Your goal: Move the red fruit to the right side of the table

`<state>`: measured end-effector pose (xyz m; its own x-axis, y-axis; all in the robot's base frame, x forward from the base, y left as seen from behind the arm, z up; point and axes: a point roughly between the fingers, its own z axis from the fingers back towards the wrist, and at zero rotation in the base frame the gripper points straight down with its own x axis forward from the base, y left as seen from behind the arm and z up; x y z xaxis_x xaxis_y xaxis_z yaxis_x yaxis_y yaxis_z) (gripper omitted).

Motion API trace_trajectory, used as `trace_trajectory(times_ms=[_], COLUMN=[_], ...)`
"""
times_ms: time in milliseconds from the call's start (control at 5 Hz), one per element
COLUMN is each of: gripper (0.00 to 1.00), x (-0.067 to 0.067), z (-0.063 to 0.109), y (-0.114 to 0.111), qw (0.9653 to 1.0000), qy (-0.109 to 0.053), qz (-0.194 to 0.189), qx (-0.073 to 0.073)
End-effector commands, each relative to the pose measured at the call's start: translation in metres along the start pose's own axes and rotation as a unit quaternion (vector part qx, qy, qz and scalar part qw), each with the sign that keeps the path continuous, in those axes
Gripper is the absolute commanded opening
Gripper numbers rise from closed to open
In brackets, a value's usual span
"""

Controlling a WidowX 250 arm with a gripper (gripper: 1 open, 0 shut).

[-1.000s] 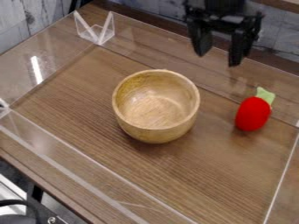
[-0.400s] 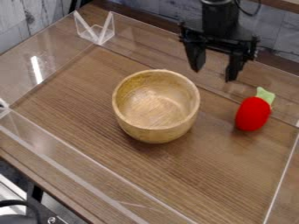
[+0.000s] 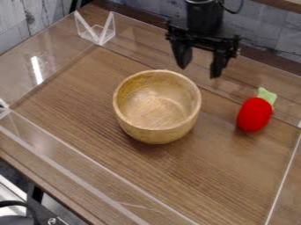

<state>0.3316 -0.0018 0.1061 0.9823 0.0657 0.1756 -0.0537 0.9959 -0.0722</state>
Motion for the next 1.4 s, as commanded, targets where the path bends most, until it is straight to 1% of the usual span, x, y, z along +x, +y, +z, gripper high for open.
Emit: trace_trajectory(times_ms=[0, 400, 600, 800, 1000, 1200], gripper=[1.0, 1.0, 0.0, 1.0, 1.0, 1.0], x=[0.008, 0.007, 0.012, 0.016, 0.019, 0.024], z=[0.027, 0.042, 0.037, 0.032, 0.02, 0.025], y=[-0.002, -0.008, -0.012, -0.023, -0.016, 0.003], qw=[0.9992, 0.9987, 0.9984, 0.9982, 0.9982, 0.9975], qy=[-0.039, -0.049, -0.052, -0.054, -0.054, -0.063], qz=[-0.003, 0.005, 0.011, 0.012, 0.009, 0.017], qx=[0.004, 0.012, 0.018, 0.021, 0.024, 0.027])
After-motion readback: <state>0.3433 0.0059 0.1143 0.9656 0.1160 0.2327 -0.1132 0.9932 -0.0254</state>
